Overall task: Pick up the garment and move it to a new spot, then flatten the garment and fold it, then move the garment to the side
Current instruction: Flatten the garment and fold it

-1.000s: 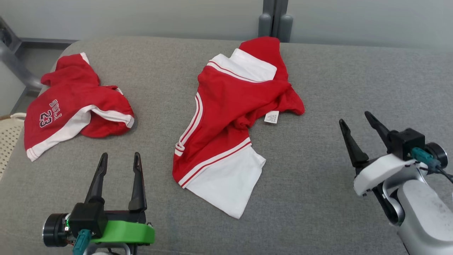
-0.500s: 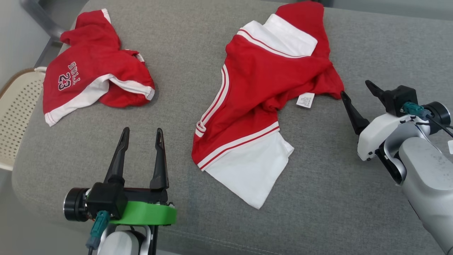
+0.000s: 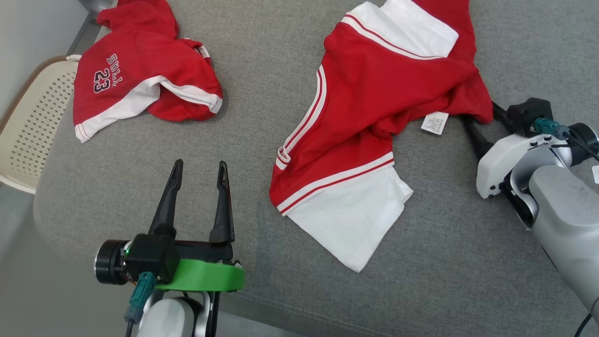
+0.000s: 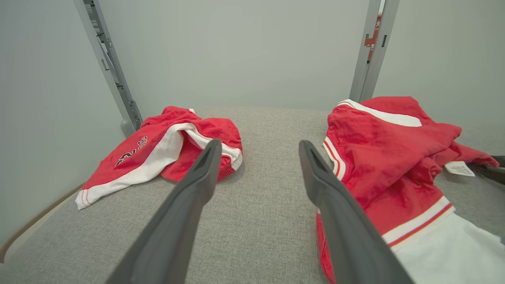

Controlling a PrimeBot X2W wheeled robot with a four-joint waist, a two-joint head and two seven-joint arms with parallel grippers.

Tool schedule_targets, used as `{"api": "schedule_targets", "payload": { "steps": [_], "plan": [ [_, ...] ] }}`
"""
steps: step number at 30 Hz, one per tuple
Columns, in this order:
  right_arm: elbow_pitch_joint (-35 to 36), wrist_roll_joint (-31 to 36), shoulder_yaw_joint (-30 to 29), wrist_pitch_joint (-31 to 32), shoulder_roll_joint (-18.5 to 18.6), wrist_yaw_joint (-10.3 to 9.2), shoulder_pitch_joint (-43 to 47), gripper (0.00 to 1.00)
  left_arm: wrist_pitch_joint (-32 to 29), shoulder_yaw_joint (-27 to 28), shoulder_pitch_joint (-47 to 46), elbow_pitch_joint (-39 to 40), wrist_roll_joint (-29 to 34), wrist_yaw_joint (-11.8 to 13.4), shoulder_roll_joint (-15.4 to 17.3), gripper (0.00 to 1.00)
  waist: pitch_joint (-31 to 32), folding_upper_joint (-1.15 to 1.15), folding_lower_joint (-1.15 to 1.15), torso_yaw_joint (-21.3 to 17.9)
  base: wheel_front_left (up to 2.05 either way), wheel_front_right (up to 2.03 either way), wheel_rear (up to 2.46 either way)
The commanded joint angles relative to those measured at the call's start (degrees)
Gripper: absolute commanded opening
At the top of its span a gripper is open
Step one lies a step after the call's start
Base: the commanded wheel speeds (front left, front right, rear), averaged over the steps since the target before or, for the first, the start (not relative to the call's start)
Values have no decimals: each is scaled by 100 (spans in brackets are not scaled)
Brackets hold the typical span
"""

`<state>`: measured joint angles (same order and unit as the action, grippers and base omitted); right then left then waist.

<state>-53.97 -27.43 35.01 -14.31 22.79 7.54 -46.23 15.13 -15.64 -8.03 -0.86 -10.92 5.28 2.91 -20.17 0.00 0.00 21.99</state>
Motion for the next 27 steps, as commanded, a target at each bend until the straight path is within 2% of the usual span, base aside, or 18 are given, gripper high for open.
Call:
{"api": "schedule_targets", "payload": {
  "steps": [1,5,11,18,27],
  "plan": [
    [-109,-38,38,-28,8,-10,-32,0,2,-1,-107,-7,-20,40,-1,100,-18,0,0,4,0,0,0],
    [-112,-100,9,-77,61,-10,-63,0,2,48,-77,-14,-13,78,-1,100,-2,0,0,-101,0,0,0],
    [590,48,-367,-91,260,-10,374,0,2,148,16,-58,33,74,0,100,188,0,0,-403,0,0,0],
    [1504,381,-975,-90,444,-10,1325,0,2,361,182,-176,94,-16,3,100,601,0,0,-868,0,0,0],
    [2260,547,-1881,-91,576,-10,2673,0,3,606,392,-295,151,-159,4,100,995,0,0,-1369,0,0,0]
  ]
}}
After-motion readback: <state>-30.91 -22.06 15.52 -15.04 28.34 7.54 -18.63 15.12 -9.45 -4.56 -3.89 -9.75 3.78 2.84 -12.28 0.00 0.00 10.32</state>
